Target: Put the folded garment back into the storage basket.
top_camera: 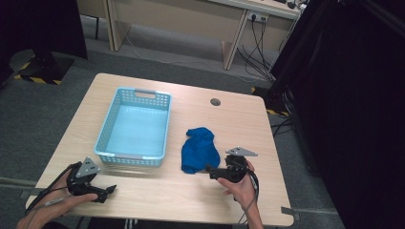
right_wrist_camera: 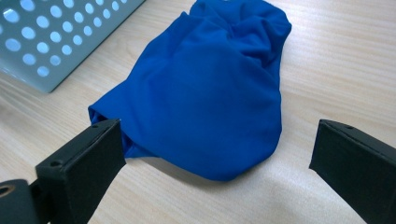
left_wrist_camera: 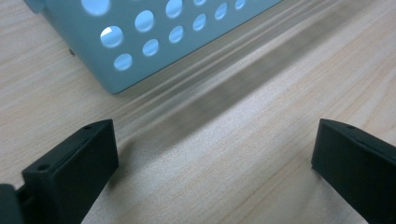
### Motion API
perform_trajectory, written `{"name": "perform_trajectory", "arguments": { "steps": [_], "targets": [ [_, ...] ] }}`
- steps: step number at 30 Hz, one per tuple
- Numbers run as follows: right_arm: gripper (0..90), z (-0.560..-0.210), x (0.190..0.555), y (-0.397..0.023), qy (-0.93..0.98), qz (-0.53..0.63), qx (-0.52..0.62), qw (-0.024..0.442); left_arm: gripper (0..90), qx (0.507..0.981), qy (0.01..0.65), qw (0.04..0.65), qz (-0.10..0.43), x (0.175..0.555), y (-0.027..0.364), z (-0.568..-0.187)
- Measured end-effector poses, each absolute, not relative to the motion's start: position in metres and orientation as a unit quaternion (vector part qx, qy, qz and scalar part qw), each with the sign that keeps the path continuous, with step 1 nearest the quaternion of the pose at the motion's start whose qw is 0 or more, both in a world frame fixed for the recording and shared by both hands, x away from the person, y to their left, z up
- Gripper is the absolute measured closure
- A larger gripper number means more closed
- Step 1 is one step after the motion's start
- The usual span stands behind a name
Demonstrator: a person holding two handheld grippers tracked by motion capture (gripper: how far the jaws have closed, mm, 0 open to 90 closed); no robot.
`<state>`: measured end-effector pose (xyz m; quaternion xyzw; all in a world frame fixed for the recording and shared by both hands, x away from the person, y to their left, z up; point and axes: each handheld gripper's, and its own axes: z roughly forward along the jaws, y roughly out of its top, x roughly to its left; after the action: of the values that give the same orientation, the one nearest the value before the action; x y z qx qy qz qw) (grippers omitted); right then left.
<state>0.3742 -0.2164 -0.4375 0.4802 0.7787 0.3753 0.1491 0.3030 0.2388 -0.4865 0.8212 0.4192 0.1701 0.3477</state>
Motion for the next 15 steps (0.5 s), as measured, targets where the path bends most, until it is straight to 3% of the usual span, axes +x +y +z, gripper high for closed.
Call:
{"name": "perform_trajectory", "arguments": {
  "steps": [15],
  "targets": [
    [3.3, -0.4363, 0.3809, -0.2128, 0.778, 0.379, 0.480, 0.143, 0.0, 0.821, 0.419, 0.347, 0.171, 0.3030, 0.2388, -0.4865]
  ]
}}
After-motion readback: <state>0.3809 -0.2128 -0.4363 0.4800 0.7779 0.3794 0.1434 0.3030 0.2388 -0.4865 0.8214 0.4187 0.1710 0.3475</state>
